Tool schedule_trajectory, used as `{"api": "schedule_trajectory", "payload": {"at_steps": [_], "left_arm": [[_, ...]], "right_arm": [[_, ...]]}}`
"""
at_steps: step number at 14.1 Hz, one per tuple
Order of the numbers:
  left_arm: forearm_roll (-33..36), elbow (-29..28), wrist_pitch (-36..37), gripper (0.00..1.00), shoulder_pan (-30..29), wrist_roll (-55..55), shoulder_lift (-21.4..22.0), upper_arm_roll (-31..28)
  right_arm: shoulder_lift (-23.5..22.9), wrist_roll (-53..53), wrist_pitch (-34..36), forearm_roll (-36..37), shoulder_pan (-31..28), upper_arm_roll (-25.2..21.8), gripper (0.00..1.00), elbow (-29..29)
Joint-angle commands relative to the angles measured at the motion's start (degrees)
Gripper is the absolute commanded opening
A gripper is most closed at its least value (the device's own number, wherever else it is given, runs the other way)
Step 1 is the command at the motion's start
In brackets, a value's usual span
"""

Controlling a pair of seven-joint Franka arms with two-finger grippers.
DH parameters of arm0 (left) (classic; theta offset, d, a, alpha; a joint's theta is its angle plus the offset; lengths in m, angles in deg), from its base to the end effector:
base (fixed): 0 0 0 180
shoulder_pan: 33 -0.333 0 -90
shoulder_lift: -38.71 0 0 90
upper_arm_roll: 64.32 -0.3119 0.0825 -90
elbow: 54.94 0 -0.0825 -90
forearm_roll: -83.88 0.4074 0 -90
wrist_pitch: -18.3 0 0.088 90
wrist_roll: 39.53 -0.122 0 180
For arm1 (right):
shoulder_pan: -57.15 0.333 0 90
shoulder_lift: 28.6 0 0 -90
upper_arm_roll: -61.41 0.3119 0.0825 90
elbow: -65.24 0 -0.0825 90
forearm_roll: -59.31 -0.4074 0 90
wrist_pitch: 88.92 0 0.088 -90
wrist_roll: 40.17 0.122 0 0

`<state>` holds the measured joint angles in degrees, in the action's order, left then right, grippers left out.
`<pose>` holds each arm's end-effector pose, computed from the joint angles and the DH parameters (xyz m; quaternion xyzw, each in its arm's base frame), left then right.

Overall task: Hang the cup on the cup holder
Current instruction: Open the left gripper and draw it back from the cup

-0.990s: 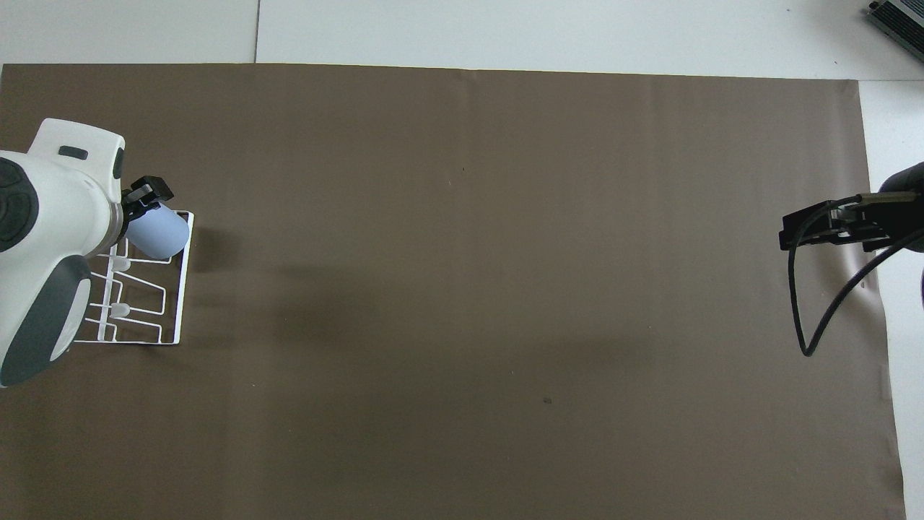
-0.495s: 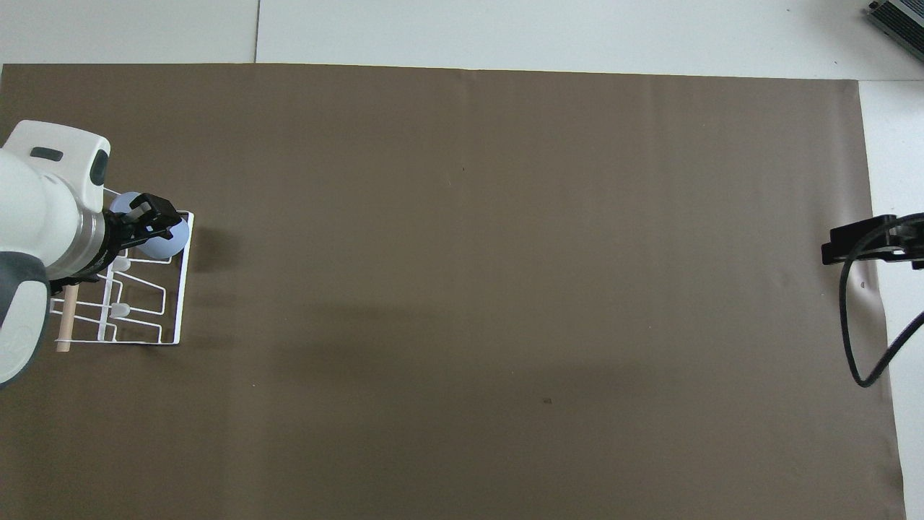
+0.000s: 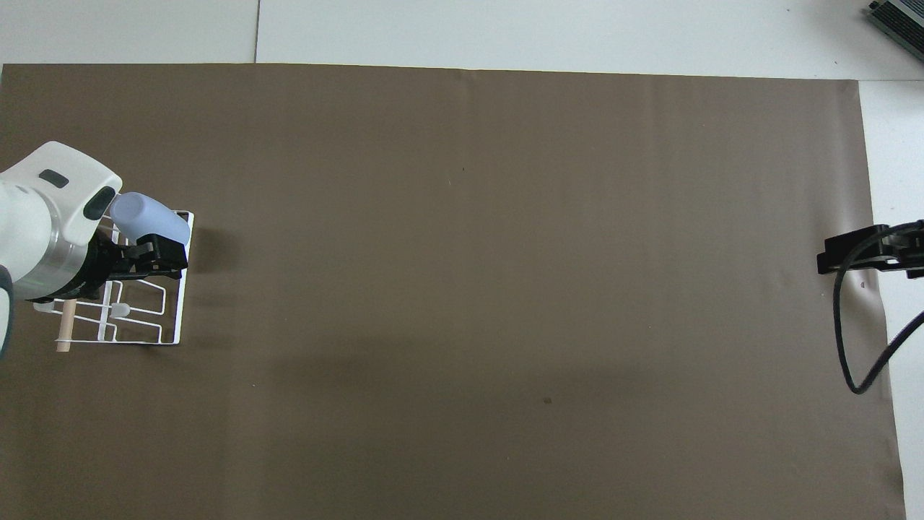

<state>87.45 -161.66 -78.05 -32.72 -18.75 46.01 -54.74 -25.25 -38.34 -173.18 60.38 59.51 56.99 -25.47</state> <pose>0.5319 -0.0891 0.5404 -0.9945 -0.0917 0.0158 0.0472 0.5481 -0.0234 0.6237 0.9990 -0.0345 -0.0271 0.0070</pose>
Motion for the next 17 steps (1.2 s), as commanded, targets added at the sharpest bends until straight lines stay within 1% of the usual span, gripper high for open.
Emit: {"api": "schedule_trajectory", "payload": {"at_steps": [1,4,5,9,10,11,12,13,17], "left_arm": [[-1.2,0.3,1.9,1.00,-1.2,-7.4,0.9,-0.2],[-1.3,0.5,1.9,1.00,-2.7,-13.8,0.9,-0.3],[-1.3,0.5,1.9,1.00,-2.5,-14.7,0.9,-0.4],[-1.7,4.9,5.0,1.00,-1.8,-15.8,-0.8,-1.6],[-1.7,6.6,6.0,1.00,-0.9,-16.9,-1.5,-2.9],[-1.7,8.3,7.0,1.00,1.5,-17.5,-2.3,-5.4],[-1.8,10.5,8.4,1.00,4.3,-17.6,-3.2,-8.6],[-2.1,11.7,9.5,1.00,5.2,-17.7,-3.9,-9.9],[-2.3,13.6,10.6,1.00,4.3,-18.0,-5.3,-9.7]], "right_arm": [[2.5,0.1,-1.3,1.3,-0.8,0.4,1.00,-3.4],[2.5,-0.4,-1.3,0.9,-2.3,0.4,1.00,-3.4],[2.5,-0.5,-1.4,1.6,-1.8,0.4,1.00,-3.4],[2.5,-0.4,-3.4,3.3,-1.5,0.7,1.00,-3.5],[2.5,-0.5,-4.2,3.5,-1.5,0.7,1.00,-3.6],[2.5,-0.8,-5.0,3.5,-1.6,0.7,1.00,-3.6],[2.5,-0.9,-4.5,3.3,-1.6,0.8,1.00,-3.6],[2.5,-0.9,-3.7,2.4,-1.7,0.8,1.00,-3.6],[2.8,-0.6,-2.5,2.3,-1.5,1.1,1.00,-3.5]]}}
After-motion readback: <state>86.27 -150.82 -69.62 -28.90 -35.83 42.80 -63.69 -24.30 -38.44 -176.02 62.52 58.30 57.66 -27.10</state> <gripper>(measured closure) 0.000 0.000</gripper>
